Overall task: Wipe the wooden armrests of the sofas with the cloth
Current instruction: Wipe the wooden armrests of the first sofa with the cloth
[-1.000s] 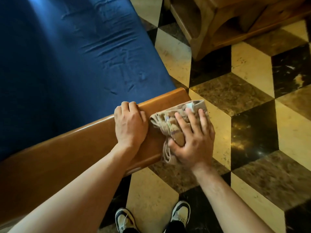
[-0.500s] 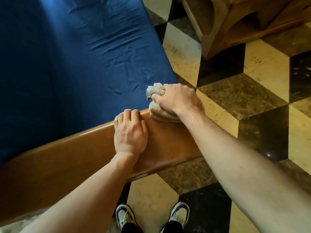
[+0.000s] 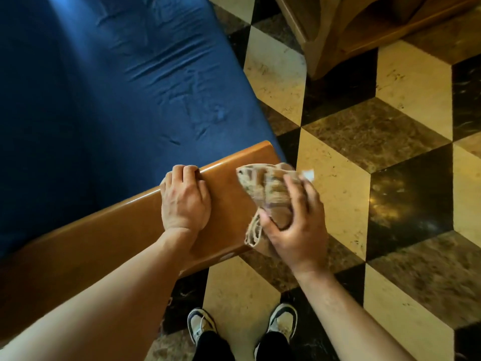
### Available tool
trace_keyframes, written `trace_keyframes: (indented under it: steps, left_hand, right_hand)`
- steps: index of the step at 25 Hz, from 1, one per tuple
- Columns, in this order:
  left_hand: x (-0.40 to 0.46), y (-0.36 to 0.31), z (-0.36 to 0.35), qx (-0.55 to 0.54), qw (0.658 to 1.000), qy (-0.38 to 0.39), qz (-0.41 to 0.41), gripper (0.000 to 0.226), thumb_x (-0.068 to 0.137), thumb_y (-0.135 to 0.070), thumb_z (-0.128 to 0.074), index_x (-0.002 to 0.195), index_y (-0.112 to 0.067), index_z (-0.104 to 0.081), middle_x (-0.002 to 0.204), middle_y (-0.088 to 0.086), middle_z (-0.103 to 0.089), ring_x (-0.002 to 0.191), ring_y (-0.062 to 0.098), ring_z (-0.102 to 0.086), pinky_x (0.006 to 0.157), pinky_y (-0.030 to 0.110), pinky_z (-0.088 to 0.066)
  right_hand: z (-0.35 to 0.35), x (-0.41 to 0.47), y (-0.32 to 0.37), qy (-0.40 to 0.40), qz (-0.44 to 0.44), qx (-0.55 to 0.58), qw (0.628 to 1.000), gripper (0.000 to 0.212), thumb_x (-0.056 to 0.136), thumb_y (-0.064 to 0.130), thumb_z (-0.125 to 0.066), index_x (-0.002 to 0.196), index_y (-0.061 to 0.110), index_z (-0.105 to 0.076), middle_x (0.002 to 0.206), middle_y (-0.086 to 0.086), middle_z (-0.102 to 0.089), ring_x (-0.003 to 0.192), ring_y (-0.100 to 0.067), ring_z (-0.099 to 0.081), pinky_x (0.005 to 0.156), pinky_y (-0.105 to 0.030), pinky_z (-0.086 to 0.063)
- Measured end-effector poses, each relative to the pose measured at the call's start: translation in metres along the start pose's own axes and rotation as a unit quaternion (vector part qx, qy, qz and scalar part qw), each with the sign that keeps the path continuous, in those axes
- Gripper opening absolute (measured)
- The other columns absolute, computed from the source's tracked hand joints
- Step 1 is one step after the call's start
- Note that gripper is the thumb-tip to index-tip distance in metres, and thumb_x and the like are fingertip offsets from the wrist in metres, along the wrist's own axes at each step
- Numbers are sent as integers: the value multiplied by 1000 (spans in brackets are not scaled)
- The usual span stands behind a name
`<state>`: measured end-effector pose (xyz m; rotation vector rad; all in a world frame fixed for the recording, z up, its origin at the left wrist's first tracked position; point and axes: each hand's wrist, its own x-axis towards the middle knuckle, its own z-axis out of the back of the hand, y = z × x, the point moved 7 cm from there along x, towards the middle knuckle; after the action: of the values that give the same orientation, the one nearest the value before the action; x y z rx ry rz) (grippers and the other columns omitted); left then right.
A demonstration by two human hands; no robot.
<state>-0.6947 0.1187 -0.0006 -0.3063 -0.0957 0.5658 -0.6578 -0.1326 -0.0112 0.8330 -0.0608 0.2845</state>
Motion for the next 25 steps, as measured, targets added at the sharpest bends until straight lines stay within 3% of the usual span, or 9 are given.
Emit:
trace_keyframes:
  steps: [2, 4, 7, 9, 11, 14, 18, 22, 25]
  left_hand:
    - [0, 1, -2, 1, 1000, -12, 2, 33, 94, -28, -38, 114, -10, -57, 113, 12, -56, 103, 31, -51, 100, 51, -41]
    - [-4, -1, 0, 16, 1000, -14, -4, 29, 95, -24, -41, 113, -7, -57, 112, 15, -57, 101, 34, -51, 98, 52, -42]
    - [6, -13, 0, 101, 994, 31, -11, 17, 94, -13, -45, 103, -3, -56, 106, 20, -59, 94, 40, -53, 88, 52, -42]
    - [21, -24, 5, 132, 989, 65, 14, 15, 92, -9, -44, 99, -3, -57, 103, 20, -61, 92, 41, -57, 84, 49, -43]
    - [37, -48, 11, 113, 991, 71, 10, 15, 91, -12, -47, 95, -4, -58, 99, 19, -63, 90, 41, -59, 82, 47, -44]
    - [63, -90, 12, 65, 995, 72, -30, 17, 91, -17, -51, 93, -3, -60, 96, 19, -64, 89, 41, -60, 83, 47, -45]
    - [115, -104, 20, 37, 998, 47, 31, 21, 92, -17, -49, 94, -1, -62, 97, 21, -65, 91, 42, -59, 84, 48, -43]
    - [183, -111, 53, 32, 997, 20, 67, 24, 96, -18, -46, 96, 0, -61, 98, 22, -64, 91, 43, -58, 84, 49, -43]
    - [236, -116, 80, 37, 996, -12, 75, 24, 97, -17, -46, 98, 1, -62, 98, 21, -65, 91, 41, -58, 84, 48, -43]
  right_hand:
    - [2, -15, -30, -8, -144, 194, 970, 64, 82, 52, -75, 140, 32, -59, 135, 9, -68, 122, -12, -65, 99, -33, -56]
    - [-1, -19, -43, 27, -225, 294, 928, 46, 80, 54, -74, 124, 48, -63, 116, 24, -74, 106, 0, -70, 87, -19, -55]
    - [7, 8, -67, 89, -292, 308, 901, 37, 75, 57, -72, 108, 39, -73, 102, 22, -77, 97, 2, -71, 89, -25, -55]
    - [21, 41, -76, 113, -284, 226, 925, 31, 75, 57, -74, 100, 39, -71, 92, 27, -74, 90, 8, -68, 91, -27, -53]
    - [24, 84, -65, 149, -255, 164, 941, 28, 81, 49, -76, 105, 38, -68, 96, 27, -68, 94, -4, -67, 88, -28, -52]
    - [14, 149, -33, 204, -218, 143, 944, 47, 74, 62, -67, 115, 38, -68, 100, 21, -71, 99, -13, -68, 80, -26, -53]
    - [2, 223, -7, 264, -175, 126, 940, 56, 75, 62, -67, 125, 38, -65, 113, 11, -73, 106, -17, -69, 96, -41, -58]
    - [9, 309, 16, 278, -141, 76, 947, 55, 77, 57, -69, 128, 36, -66, 105, 12, -70, 100, -15, -65, 85, -28, -48]
    - [7, 369, 36, 295, -117, 45, 947, 49, 83, 58, -69, 129, 41, -64, 101, 13, -65, 96, -14, -61, 81, -26, -43]
